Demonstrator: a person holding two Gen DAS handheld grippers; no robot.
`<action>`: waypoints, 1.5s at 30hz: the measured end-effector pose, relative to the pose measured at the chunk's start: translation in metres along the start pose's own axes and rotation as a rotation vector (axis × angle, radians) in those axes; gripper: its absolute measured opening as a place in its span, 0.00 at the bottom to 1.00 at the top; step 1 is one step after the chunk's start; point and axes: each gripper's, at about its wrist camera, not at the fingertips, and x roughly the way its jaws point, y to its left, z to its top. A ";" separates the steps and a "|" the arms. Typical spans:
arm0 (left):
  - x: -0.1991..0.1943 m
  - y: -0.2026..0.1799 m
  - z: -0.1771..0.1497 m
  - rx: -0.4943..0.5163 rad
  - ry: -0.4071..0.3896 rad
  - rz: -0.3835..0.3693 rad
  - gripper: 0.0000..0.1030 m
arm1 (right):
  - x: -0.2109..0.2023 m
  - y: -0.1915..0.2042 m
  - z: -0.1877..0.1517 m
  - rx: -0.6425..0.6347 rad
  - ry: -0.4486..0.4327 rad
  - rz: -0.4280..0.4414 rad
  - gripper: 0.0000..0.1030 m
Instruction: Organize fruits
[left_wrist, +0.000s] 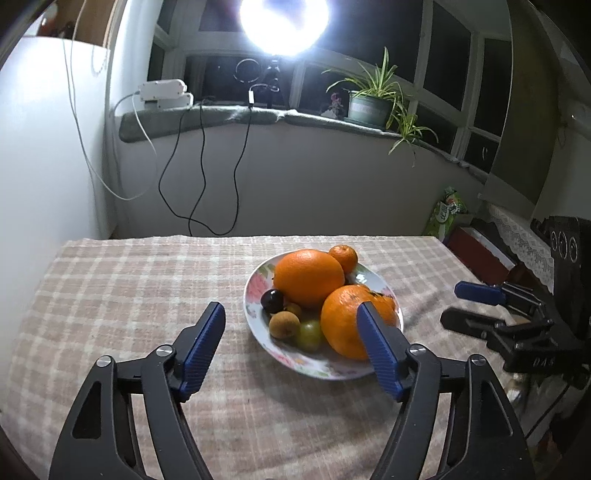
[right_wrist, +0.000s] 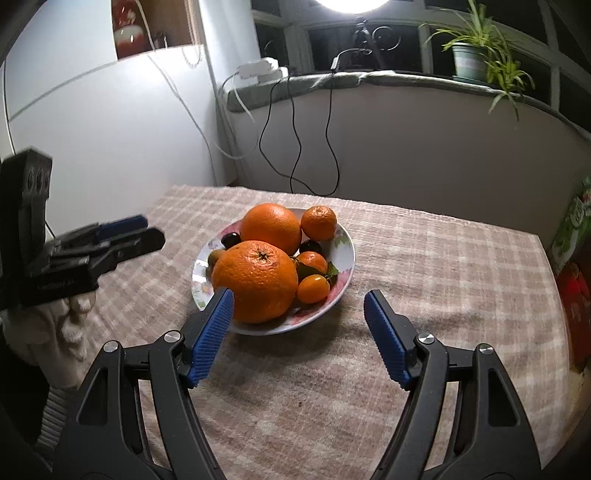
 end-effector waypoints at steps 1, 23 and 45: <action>-0.006 -0.002 -0.002 0.000 -0.011 0.006 0.75 | -0.004 0.000 -0.001 0.007 -0.013 -0.001 0.74; -0.047 -0.027 -0.037 0.003 -0.059 0.142 0.84 | -0.065 0.037 -0.036 -0.014 -0.108 -0.132 1.00; -0.061 -0.031 -0.041 -0.002 -0.083 0.154 0.84 | -0.069 0.041 -0.043 0.020 -0.102 -0.092 1.00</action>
